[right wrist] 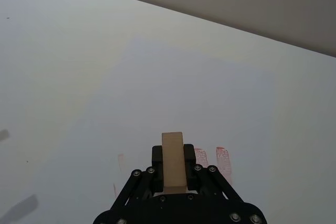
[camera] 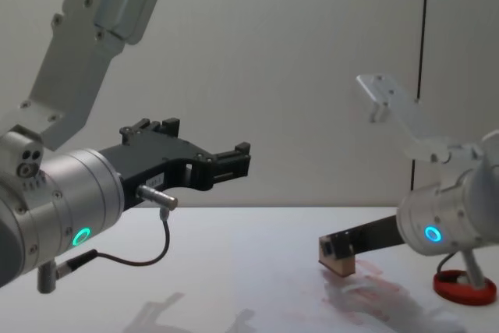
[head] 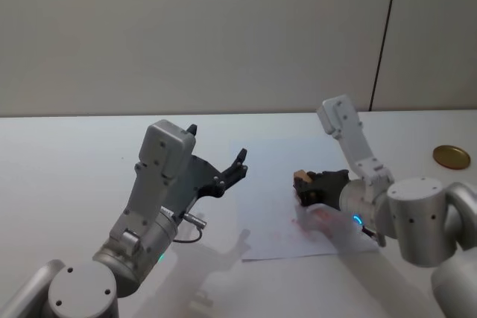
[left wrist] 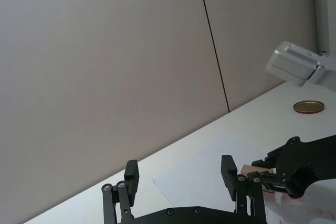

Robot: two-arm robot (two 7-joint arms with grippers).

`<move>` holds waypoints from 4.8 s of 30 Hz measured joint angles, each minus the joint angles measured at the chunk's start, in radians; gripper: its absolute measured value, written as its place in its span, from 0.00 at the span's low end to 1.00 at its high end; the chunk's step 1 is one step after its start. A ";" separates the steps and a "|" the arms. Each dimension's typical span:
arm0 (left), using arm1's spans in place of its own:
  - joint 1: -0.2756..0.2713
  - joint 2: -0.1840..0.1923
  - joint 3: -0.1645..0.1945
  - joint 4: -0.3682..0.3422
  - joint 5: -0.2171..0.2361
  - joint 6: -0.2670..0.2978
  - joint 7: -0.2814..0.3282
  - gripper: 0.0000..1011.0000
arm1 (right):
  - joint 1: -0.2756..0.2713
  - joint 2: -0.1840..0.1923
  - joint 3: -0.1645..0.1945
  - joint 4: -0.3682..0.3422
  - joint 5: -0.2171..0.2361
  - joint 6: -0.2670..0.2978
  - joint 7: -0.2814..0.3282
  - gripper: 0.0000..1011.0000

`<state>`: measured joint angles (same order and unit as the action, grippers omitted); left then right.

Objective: Use the one hand to pick up the stamp and affix it onto the A4 paper.

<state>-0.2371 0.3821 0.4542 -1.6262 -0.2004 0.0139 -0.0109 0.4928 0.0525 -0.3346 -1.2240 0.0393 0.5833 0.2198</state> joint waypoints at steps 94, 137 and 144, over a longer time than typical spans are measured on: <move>0.000 0.000 0.000 0.000 0.000 0.000 0.000 0.98 | -0.105 0.081 0.087 -0.307 0.119 0.015 -0.067 0.21; 0.000 0.000 0.000 0.000 0.000 0.000 0.000 0.98 | -0.153 0.107 0.124 -0.212 0.138 0.055 -0.150 0.21; 0.000 0.000 0.000 0.000 0.000 0.000 0.000 0.98 | -0.176 0.116 0.129 -0.244 0.145 0.072 -0.158 0.21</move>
<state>-0.2371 0.3821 0.4542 -1.6262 -0.2004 0.0138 -0.0109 0.3170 0.1688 -0.2053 -1.4684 0.1839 0.6558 0.0622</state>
